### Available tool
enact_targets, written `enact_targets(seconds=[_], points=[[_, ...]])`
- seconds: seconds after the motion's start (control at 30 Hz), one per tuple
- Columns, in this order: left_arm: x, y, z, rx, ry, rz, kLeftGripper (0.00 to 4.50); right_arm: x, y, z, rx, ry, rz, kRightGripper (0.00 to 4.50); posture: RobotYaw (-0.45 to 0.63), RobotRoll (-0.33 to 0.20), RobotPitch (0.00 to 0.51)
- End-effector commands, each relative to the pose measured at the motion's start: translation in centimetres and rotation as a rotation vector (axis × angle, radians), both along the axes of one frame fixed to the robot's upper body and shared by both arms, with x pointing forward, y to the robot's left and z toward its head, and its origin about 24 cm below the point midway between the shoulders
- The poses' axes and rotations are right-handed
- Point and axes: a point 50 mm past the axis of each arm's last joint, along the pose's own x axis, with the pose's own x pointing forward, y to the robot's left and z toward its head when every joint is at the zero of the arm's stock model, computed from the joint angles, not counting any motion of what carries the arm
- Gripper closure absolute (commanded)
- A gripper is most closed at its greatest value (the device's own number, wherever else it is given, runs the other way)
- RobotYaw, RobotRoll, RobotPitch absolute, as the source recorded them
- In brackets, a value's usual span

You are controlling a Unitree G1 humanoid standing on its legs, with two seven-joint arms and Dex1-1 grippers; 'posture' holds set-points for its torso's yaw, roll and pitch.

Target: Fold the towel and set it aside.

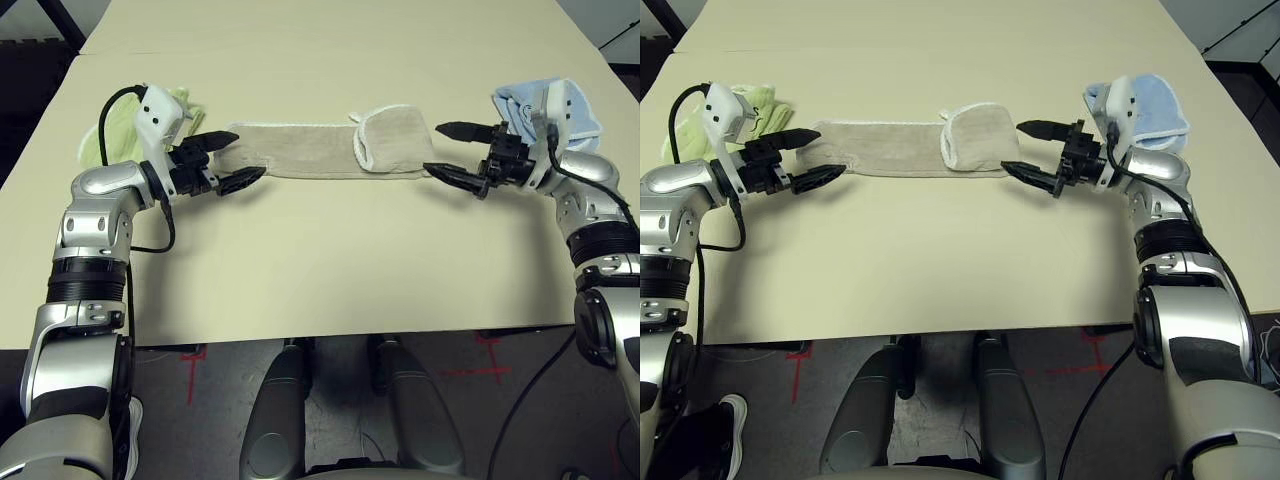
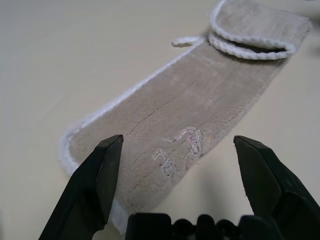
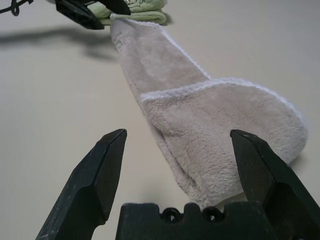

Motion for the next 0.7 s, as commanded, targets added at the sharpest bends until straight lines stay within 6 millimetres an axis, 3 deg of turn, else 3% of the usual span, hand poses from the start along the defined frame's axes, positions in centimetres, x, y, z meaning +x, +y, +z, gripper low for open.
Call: enact_targets(seconds=[0.03,0.47,0.7], points=[[-0.4,0.3,0.1,-0.092,0.035,0.052,0.00,-0.4,-0.5,-0.1,-0.080,0.005,0.044,0.03,0.05,0.000,0.247],[-3.2,1.6,2.3,-0.157,0.392,-0.009,0.00,-0.1,0.6,-0.2,-0.144,-0.008,0.106,0.03,0.10,0.000,0.255],[-2.8,2.0,1.8,-0.211,0.496,0.044,0.00,-0.1,1.2,-0.4,-0.124,-0.011,0.120,0.03,0.09,0.000,0.248]])
